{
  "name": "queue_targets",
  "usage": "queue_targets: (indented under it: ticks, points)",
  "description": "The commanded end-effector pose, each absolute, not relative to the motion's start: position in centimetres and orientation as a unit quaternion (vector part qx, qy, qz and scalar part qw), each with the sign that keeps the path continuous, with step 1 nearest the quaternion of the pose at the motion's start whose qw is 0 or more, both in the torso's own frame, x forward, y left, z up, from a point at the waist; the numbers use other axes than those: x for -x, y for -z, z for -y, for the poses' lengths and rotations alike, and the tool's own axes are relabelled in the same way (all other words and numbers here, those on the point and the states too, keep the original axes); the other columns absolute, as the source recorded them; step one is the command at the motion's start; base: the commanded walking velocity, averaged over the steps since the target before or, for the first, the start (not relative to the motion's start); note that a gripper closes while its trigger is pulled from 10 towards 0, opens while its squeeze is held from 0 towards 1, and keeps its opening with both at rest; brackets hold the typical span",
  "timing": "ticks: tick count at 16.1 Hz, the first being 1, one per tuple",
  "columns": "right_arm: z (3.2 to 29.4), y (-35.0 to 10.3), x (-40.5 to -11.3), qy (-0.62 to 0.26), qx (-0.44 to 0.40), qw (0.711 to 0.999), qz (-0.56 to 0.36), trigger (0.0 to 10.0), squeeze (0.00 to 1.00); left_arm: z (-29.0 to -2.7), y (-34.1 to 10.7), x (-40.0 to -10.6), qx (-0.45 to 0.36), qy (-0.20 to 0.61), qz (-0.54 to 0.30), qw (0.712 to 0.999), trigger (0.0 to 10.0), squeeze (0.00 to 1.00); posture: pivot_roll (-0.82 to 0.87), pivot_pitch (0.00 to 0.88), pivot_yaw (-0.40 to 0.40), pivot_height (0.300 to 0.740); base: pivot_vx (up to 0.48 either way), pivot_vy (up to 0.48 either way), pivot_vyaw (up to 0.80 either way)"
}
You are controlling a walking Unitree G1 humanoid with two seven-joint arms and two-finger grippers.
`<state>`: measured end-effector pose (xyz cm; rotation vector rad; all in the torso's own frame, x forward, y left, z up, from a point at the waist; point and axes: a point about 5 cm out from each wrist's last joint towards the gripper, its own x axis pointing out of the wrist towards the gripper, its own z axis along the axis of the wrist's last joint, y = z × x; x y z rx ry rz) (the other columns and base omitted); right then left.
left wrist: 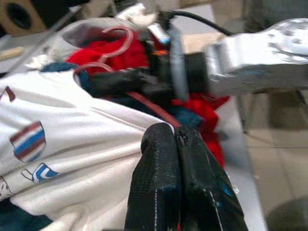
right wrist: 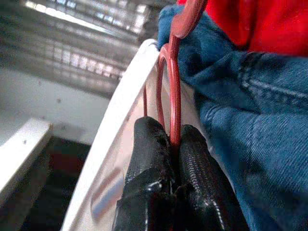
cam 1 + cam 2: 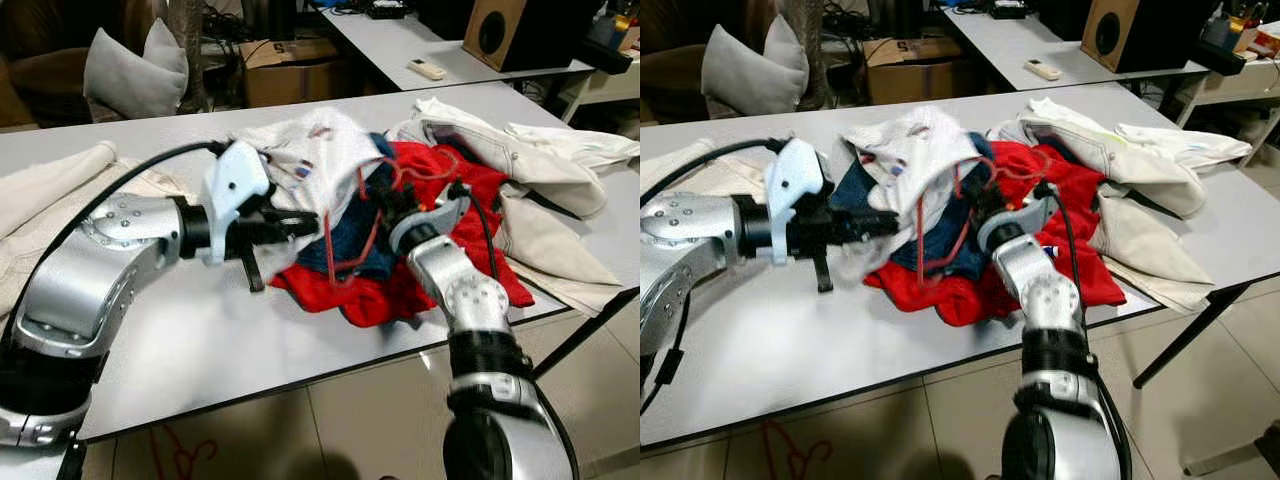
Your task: Hang hanger
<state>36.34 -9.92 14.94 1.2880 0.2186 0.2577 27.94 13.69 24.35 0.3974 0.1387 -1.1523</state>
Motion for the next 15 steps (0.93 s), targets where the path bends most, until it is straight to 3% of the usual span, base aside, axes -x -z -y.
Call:
queue_targets:
  ticks: [1,5,8,10,12,14,15]
  points:
    - [5.8,-17.4,-37.0,-0.144,-0.65,0.741,-0.091,10.0,0.0,-13.2,-24.3,-27.1,-0.176,0.572,-0.074,0.798,0.0,0.0,0.0,0.0,0.016,0.74,0.0,0.0,0.0]
    - [3.9,-18.3,-37.6,-0.149,-0.664,0.727,-0.092,10.0,0.0,-11.8,-24.1,-26.5,-0.121,0.594,-0.08,0.791,0.0,0.0,0.01,0.0,0.015,0.74,0.0,0.0,0.0]
    - [2.4,-18.4,-37.5,-0.177,-0.623,0.755,-0.102,10.0,0.0,-11.0,-26.0,-27.1,-0.087,0.591,-0.041,0.801,0.0,0.0,0.01,0.0,0.011,0.74,0.0,0.0,0.0]
    - [2.0,-18.5,-37.1,-0.197,-0.596,0.77,-0.109,10.0,0.0,-12.2,-27.5,-28.9,-0.091,0.54,-0.015,0.837,0.0,0.0,0.01,0.0,0.012,0.74,0.0,0.0,0.0]
    - [2.9,-19.7,-37.3,-0.211,-0.559,0.797,-0.091,10.0,0.0,-15.7,-29.3,-31.0,-0.156,0.459,-0.012,0.875,0.0,0.0,0.0,0.0,0.014,0.74,0.0,0.0,0.0]
    - [3.9,-20.9,-37.4,-0.211,-0.58,0.782,-0.082,10.0,0.0,-17.4,-30.9,-31.4,-0.164,0.437,0.003,0.885,0.0,0.0,0.0,0.0,0.017,0.74,0.0,0.0,0.0]
    - [4.1,-21.2,-37.4,-0.216,-0.568,0.79,-0.083,10.0,0.0,-17.2,-31.4,-31.1,-0.145,0.451,0.01,0.881,0.0,0.0,-0.01,0.0,0.023,0.74,0.0,0.0,0.0]
